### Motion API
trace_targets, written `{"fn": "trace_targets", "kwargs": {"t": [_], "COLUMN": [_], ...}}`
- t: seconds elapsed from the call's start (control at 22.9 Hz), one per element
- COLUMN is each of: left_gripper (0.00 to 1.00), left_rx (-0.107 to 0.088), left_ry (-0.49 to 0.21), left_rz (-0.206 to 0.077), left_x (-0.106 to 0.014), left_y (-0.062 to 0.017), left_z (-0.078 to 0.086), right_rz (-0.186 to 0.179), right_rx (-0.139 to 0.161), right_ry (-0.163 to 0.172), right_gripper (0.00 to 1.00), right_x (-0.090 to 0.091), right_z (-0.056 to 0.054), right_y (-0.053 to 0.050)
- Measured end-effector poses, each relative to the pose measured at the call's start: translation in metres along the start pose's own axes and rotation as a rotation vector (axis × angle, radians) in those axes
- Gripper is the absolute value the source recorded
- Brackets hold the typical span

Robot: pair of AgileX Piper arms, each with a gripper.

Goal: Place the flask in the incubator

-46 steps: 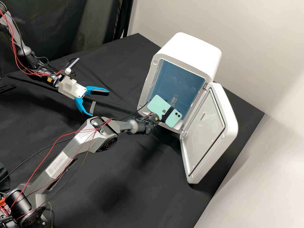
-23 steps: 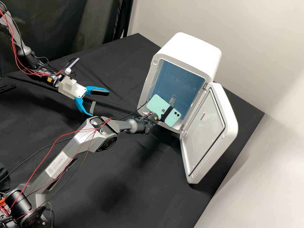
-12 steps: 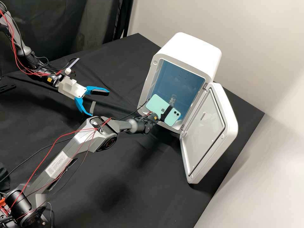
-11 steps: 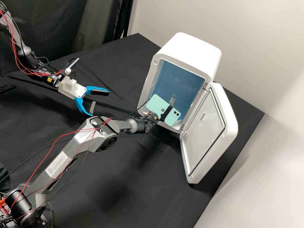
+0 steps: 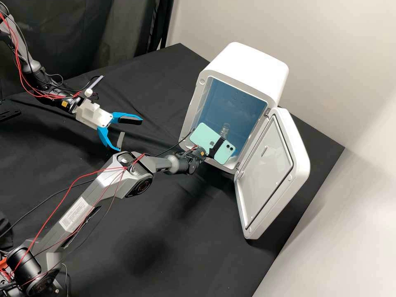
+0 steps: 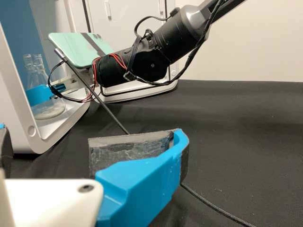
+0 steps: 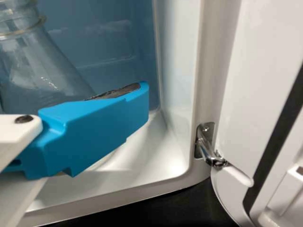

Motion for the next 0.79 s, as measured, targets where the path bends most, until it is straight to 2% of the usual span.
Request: {"fn": "trace_targets", "kwargs": {"t": [0.31,0.79], "left_gripper": [1.0,1.0], "left_rx": [0.0,0.001], "left_ry": [0.0,0.0], "left_rz": [0.0,0.002], "left_x": [0.0,-0.0001], "left_y": [0.0,0.0005], "left_z": [0.0,0.0001], "right_rz": [-0.003,0.002], "right_rx": [0.014,0.014], "right_ry": [0.001,0.015], "right_gripper": [1.0,1.0], "right_x": [0.0,0.0], "right_z": [-0.0001,-0.0014], "right_y": [-0.0002,0.0002]}}
